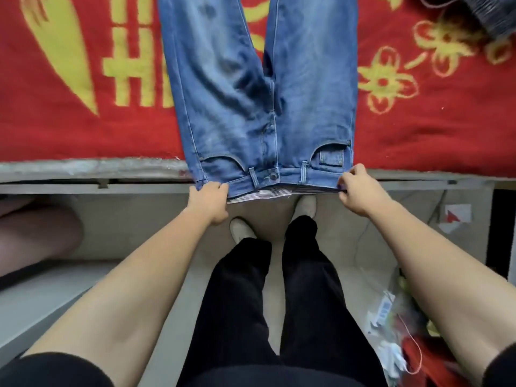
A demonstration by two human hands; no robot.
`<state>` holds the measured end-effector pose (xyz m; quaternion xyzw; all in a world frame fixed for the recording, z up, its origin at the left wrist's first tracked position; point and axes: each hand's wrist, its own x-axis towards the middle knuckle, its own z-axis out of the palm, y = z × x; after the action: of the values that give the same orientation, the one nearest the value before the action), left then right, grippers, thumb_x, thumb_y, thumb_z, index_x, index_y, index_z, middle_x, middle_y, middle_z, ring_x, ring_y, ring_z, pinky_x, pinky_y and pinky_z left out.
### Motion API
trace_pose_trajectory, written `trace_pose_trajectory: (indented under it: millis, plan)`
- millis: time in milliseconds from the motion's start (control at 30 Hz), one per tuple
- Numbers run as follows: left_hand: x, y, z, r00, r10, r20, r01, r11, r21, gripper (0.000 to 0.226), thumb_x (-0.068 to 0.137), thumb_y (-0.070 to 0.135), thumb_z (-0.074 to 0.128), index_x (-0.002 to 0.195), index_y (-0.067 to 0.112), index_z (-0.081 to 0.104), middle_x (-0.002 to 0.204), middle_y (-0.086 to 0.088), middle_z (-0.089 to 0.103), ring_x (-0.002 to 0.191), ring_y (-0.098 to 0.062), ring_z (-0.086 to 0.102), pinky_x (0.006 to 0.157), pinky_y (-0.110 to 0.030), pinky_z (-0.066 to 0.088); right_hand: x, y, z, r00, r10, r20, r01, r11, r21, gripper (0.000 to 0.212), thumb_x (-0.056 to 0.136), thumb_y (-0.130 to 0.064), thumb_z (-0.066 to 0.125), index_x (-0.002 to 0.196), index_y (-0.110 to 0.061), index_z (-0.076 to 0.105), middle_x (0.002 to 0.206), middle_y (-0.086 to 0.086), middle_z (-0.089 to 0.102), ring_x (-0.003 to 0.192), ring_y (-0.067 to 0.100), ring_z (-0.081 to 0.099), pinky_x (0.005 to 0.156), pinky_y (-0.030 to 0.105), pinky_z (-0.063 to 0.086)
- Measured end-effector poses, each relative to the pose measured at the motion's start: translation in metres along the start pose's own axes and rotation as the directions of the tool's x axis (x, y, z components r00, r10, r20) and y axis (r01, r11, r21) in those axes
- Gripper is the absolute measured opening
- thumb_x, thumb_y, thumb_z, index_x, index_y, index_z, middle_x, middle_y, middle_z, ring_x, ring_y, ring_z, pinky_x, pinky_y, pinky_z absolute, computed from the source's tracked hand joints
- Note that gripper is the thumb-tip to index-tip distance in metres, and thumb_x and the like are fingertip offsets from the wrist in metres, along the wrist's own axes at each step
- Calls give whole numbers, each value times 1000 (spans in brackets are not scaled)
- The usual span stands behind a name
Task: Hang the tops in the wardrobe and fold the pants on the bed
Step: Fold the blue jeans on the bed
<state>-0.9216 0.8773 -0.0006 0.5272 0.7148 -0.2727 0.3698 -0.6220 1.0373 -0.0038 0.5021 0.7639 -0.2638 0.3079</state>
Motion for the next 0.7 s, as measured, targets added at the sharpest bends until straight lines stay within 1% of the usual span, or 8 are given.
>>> trace_pose_trajectory:
  millis: [67,133,300,400,467,567,633,700]
  plan:
    - [10,2,1,988,-13,157,29,995,-100,61,84,18,54,142,17,36,148,-6,40,135,-28,40,107,-53,33,14,10,3,996,5,90,-6,1000,13,40,89,-17,56,127,-6,54,129,22,43,116,40,53,101,43,44]
    - [18,5,-3,988,-10,156,37,984,-172,67,84,17,53,148,17,31,151,-7,38,137,-30,39,107,-53,36,24,19,-5,995,23,93,-30,997,69,45,89,-17,53,133,-8,51,132,22,45,122,37,49,105,43,41]
    - [40,38,-27,1000,2,-30,-11,958,-287,58,89,21,49,145,16,36,140,-15,45,127,-37,43,97,-50,43,56,37,-53,992,108,-73,-82,951,297,46,93,-20,52,138,-9,48,132,24,53,124,38,48,105,41,38]
    - [53,75,-42,980,-69,-189,-16,910,-415,42,92,22,48,133,14,47,128,-16,50,118,-36,46,91,-46,45,80,43,-82,976,207,-72,-152,876,458,45,96,-25,53,139,-10,48,134,15,57,126,31,51,106,34,36]
    - [62,106,-50,939,-107,-325,-61,882,-467,31,93,24,50,122,14,56,119,-13,52,114,-34,48,87,-43,45,104,45,-97,966,253,-56,-176,800,574,49,93,-33,57,137,-14,51,131,8,60,121,27,56,107,36,41]
    - [79,159,-64,911,-85,-403,-154,838,-523,22,95,28,52,111,16,60,112,-7,56,109,-28,51,83,-39,43,144,50,-104,957,285,-49,-156,652,742,53,80,-44,61,125,-17,59,112,-1,64,99,18,63,96,44,53]
    - [93,192,-67,916,-16,-401,-213,827,-519,23,95,32,53,111,17,60,112,-4,57,108,-25,52,81,-37,43,160,45,-109,961,272,-40,-123,555,823,20,90,-38,62,104,-24,60,100,-5,62,89,13,61,81,34,58]
    - [108,216,-65,918,16,-396,-223,848,-481,31,94,42,54,111,17,59,111,-3,56,108,-25,51,80,-38,43,175,40,-113,971,238,-29,-93,487,868,10,95,-36,60,92,-27,58,97,-7,64,89,12,62,67,25,55]
